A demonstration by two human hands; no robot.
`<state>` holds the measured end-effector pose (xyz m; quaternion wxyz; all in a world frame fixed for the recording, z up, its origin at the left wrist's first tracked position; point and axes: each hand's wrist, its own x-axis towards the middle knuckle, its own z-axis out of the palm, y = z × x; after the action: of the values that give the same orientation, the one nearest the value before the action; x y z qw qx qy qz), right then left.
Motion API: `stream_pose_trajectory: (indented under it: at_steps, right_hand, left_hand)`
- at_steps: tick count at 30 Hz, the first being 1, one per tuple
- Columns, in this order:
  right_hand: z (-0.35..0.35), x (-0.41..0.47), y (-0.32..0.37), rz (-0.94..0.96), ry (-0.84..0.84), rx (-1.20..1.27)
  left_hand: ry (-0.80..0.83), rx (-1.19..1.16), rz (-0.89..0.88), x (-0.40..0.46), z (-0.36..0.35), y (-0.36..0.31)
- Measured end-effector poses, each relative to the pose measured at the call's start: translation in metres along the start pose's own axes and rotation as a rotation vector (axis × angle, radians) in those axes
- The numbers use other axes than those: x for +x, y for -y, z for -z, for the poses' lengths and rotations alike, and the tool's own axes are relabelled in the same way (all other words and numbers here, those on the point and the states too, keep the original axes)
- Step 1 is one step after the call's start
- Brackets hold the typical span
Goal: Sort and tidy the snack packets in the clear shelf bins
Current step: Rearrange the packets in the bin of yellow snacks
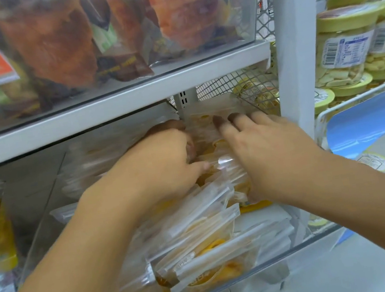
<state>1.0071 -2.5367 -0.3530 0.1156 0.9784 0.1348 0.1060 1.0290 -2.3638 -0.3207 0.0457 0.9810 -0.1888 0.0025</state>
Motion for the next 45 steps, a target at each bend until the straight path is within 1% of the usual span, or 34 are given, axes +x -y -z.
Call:
stream_pose_trajectory:
  at_steps: [2,4,7,10,14,18,20,22,26,27,29,30,32,34,37,39,41,45]
  right_hand:
    - [0.001,0.003,-0.001,-0.014,0.031,0.026]
    - [0.002,0.006,-0.005,0.011,0.033,0.031]
    - [0.003,0.005,-0.014,0.093,0.018,0.019]
    - [0.002,0.000,-0.017,0.084,-0.037,0.029]
    - [-0.002,-0.003,-0.017,0.116,-0.076,-0.004]
    - [-0.003,-0.007,-0.017,0.137,-0.116,0.038]
    - [-0.002,-0.009,-0.015,0.114,-0.147,0.045]
    - [-0.002,-0.010,-0.013,0.065,-0.178,0.070]
    - [-0.001,-0.013,-0.010,-0.006,-0.258,-0.012]
    - [0.001,-0.013,-0.009,-0.012,-0.241,-0.040]
    - [0.007,-0.015,-0.007,-0.016,-0.119,-0.071]
    - [0.009,-0.017,-0.008,-0.027,-0.061,-0.051]
    - [0.012,-0.019,-0.010,-0.051,-0.015,-0.029]
    - [0.014,-0.019,-0.009,-0.068,0.010,-0.037]
    - [0.014,-0.017,-0.006,-0.071,0.011,-0.024]
    - [0.013,-0.016,-0.005,-0.062,-0.027,0.017]
    - [0.011,-0.017,-0.006,-0.033,-0.047,0.056]
    - [0.013,-0.023,-0.009,-0.021,-0.045,0.177]
  left_hand:
    - [0.013,0.046,0.007,0.000,0.000,0.005]
    - [0.000,0.071,0.025,0.000,-0.005,0.006]
    - [-0.074,0.087,0.049,0.002,-0.014,0.003]
    - [-0.154,0.031,0.074,0.006,-0.018,0.007]
    - [-0.231,-0.040,0.046,0.005,-0.016,0.007]
    - [-0.186,-0.119,-0.054,0.006,-0.014,0.005]
    - [-0.208,-0.168,-0.054,0.006,-0.012,0.004]
    - [-0.269,-0.208,-0.049,0.006,-0.008,0.000]
    - [-0.296,-0.118,0.013,0.006,-0.004,-0.007]
    - [-0.303,-0.127,0.044,0.007,-0.003,-0.008]
    - [-0.264,-0.155,0.103,0.008,0.001,-0.008]
    - [-0.207,-0.161,0.123,0.008,0.003,-0.007]
    - [-0.098,-0.160,0.130,0.008,0.006,-0.006]
    - [-0.085,-0.136,0.087,0.007,0.003,-0.007]
    - [-0.171,-0.119,-0.045,0.008,-0.007,-0.010]
    - [-0.244,-0.201,-0.111,0.007,-0.011,-0.012]
    - [-0.261,-0.333,-0.114,0.006,-0.016,-0.012]
    - [-0.153,-0.698,-0.093,0.006,-0.021,-0.014]
